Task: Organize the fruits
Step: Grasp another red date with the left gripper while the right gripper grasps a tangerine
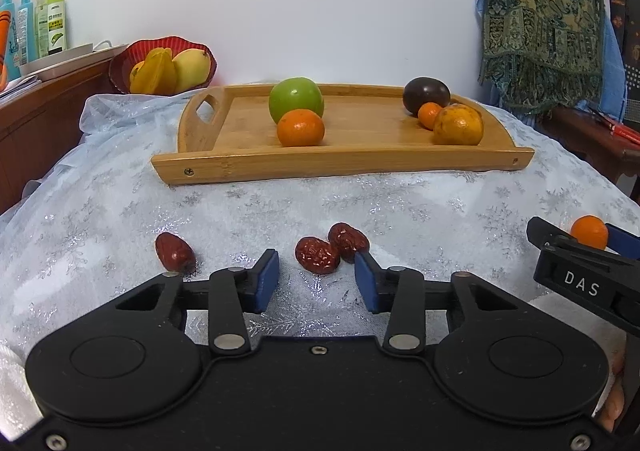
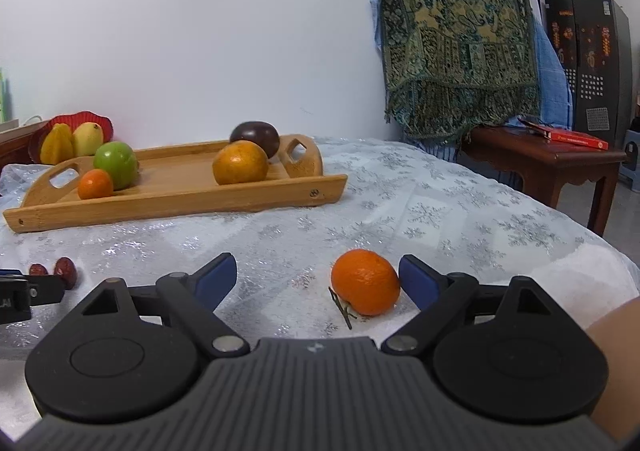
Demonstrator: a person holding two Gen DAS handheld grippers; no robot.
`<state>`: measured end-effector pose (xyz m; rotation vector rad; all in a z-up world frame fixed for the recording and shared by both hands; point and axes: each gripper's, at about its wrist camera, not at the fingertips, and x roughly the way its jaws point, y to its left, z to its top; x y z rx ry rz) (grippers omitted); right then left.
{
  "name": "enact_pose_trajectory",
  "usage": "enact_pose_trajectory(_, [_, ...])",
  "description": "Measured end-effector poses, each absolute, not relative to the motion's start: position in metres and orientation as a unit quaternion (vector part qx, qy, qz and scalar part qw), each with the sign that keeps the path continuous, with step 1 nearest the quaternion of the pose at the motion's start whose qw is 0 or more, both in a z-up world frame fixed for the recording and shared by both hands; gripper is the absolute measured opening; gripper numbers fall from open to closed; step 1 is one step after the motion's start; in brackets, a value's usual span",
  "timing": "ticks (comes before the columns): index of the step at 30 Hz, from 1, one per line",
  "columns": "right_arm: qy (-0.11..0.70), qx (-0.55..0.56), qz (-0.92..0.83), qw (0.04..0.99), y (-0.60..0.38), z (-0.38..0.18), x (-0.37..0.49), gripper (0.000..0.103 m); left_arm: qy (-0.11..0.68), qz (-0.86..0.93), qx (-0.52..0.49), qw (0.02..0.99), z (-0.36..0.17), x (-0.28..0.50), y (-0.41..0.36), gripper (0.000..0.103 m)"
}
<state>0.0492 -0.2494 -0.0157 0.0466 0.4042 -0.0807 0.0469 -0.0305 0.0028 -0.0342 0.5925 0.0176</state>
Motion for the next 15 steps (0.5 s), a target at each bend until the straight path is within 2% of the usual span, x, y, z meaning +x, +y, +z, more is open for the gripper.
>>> enact_pose_trajectory(9, [0.215,0.030,-0.046,0.975,-0.2503,-0.0217,0.0525,0.085,0.294,0.009,-0.017,0.956,0.0015,0.0479,-0.0311,0.037])
enact_pose_trajectory(15, [0.219,0.027,-0.048,0.974,-0.2494,-0.0231,0.0527,0.078,0.293,0.012,-0.015,0.956,0.0002,0.0481,-0.0322,0.037])
